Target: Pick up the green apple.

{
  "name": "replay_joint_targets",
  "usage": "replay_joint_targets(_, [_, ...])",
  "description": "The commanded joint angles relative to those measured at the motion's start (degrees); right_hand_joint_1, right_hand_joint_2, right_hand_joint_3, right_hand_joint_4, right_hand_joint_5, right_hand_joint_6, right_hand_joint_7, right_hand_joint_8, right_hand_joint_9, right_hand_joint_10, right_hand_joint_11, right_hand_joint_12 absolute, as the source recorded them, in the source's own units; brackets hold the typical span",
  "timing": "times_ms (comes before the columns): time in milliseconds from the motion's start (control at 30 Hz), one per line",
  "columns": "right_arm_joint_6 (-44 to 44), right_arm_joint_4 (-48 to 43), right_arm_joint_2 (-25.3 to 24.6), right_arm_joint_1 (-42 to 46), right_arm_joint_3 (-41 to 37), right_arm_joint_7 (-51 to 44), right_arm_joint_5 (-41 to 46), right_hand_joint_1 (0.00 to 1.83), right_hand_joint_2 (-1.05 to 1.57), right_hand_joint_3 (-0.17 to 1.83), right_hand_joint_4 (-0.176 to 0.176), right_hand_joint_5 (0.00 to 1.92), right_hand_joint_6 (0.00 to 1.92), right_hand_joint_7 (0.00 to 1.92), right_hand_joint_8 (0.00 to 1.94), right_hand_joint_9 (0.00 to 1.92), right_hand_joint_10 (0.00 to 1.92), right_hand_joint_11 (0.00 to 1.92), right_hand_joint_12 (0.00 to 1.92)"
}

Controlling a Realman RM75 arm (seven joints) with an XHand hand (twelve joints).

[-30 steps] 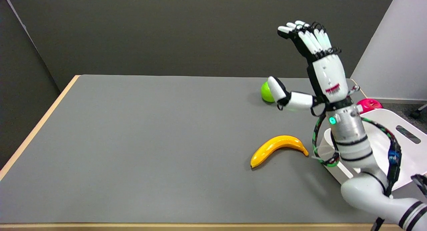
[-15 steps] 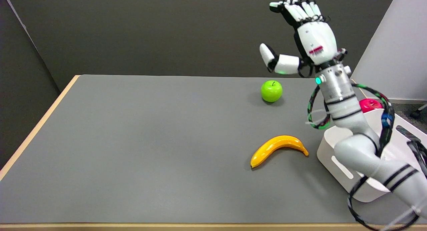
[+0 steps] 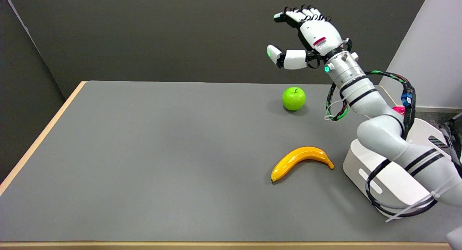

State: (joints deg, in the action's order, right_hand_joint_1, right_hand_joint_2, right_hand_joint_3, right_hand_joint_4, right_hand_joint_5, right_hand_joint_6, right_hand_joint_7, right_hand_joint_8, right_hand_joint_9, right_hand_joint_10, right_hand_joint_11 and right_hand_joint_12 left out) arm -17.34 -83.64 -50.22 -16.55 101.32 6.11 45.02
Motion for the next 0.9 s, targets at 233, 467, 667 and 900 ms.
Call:
replay_joint_targets(233, [22.04,12.14,0.73,-6.9,0.35,-2.06,5.82,0.26,0.55,0.93,0.041,0.26,0.55,0.28,0.4,0.08,0.65,0.0,1.08])
replay_joint_targets(467, [21.74,15.27,0.74,-6.84,0.32,-1.66,6.21,0.29,0.54,0.93,0.039,0.26,0.55,0.25,0.41,0.05,0.64,0.0,1.05])
replay_joint_targets(667, [21.72,18.39,0.49,-7.55,1.96,-1.66,6.21,0.31,0.54,0.93,0.039,0.26,0.55,0.24,0.4,0.04,0.64,0.0,1.05])
replay_joint_targets(900, [21.17,21.28,-0.96,-7.97,2.86,-1.67,6.14,0.34,0.54,0.93,0.037,0.25,0.54,0.24,0.4,0.04,0.64,0.0,1.05])
